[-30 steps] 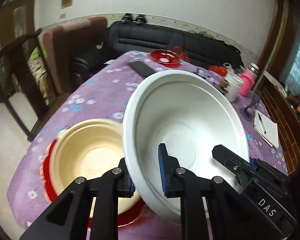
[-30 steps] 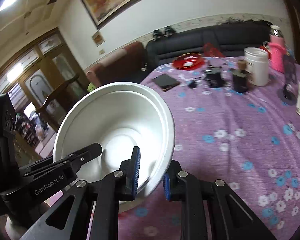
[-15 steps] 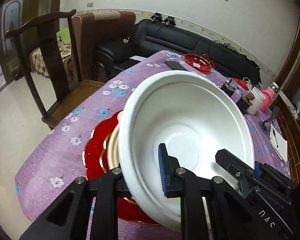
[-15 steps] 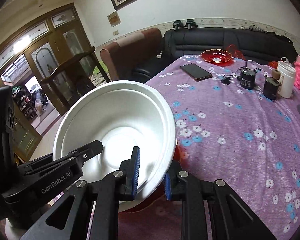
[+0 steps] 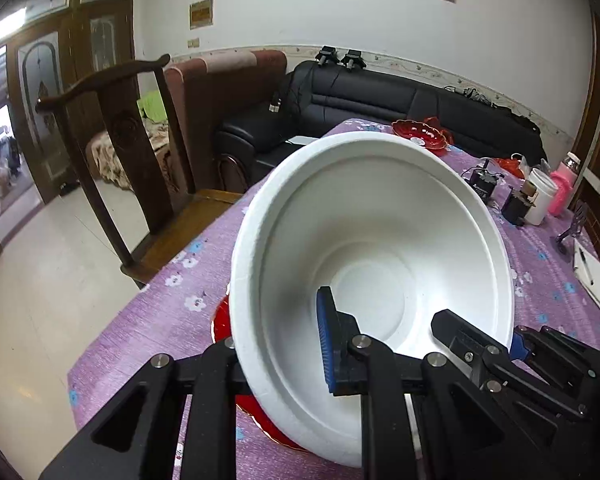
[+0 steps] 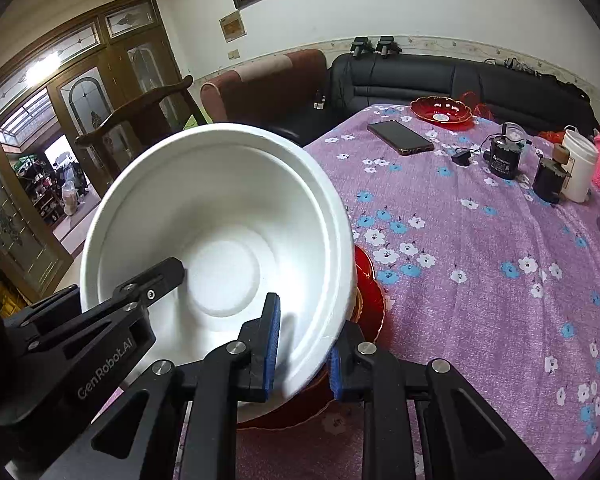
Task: Organize plates and bowls
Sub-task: 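Lift the white bowl and carry it over the stacked dishes, then lower the white bowl onto the beige bowl and open the right gripper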
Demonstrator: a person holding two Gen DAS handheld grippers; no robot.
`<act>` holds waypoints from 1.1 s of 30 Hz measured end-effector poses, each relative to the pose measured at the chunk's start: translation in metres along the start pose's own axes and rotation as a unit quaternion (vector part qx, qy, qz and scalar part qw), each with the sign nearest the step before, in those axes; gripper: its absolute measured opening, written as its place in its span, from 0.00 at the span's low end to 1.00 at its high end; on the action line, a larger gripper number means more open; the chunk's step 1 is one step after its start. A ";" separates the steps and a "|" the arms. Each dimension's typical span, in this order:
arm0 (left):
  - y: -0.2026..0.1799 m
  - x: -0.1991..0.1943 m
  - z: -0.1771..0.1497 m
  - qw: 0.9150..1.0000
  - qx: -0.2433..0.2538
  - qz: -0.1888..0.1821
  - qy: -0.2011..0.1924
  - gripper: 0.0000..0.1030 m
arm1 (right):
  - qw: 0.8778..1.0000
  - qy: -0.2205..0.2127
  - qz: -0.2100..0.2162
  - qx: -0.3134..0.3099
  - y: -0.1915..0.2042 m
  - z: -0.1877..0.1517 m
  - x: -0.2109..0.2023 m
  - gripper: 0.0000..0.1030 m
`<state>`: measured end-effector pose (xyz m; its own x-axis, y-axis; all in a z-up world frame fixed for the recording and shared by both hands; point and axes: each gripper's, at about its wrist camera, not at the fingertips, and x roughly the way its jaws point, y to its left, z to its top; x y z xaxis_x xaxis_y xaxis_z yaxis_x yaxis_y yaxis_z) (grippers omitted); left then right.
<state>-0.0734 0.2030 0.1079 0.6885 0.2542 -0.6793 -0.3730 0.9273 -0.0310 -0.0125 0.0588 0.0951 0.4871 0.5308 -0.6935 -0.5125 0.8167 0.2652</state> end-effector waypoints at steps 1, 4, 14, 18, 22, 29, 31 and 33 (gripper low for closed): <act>0.000 0.000 0.000 1.000 0.002 0.002 -0.002 0.17 | 1.000 0.000 0.000 0.000 0.001 0.000 0.000 0.23; -0.001 0.000 0.000 1.000 0.006 0.008 -0.007 0.17 | 1.000 0.001 -0.002 -0.002 0.001 0.001 0.002 0.23; -0.003 0.002 0.000 1.000 0.010 0.012 -0.012 0.17 | 1.000 0.000 -0.007 -0.004 0.002 0.001 0.005 0.23; -0.003 0.004 0.000 1.000 0.006 0.013 -0.013 0.17 | 1.000 0.000 -0.011 -0.005 0.001 0.003 0.008 0.23; -0.001 0.006 0.002 1.000 0.003 0.018 -0.017 0.33 | 1.000 0.000 -0.018 -0.010 0.002 0.005 0.013 0.23; 0.005 0.002 0.005 0.999 -0.005 0.026 -0.040 0.51 | 1.000 0.001 -0.027 -0.013 0.002 0.006 0.023 0.23; 0.006 0.002 0.006 0.999 -0.005 0.024 -0.042 0.51 | 0.999 0.000 -0.031 -0.015 0.003 0.008 0.024 0.23; 0.005 0.003 0.006 0.999 -0.005 0.024 -0.042 0.51 | 0.999 -0.001 -0.033 -0.014 0.003 0.008 0.025 0.23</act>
<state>-0.0702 0.2101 0.1101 0.7193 0.3204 -0.6164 -0.4123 0.9110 -0.0077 0.0042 0.0764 0.0839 0.5221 0.4767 -0.7073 -0.4992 0.8431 0.1998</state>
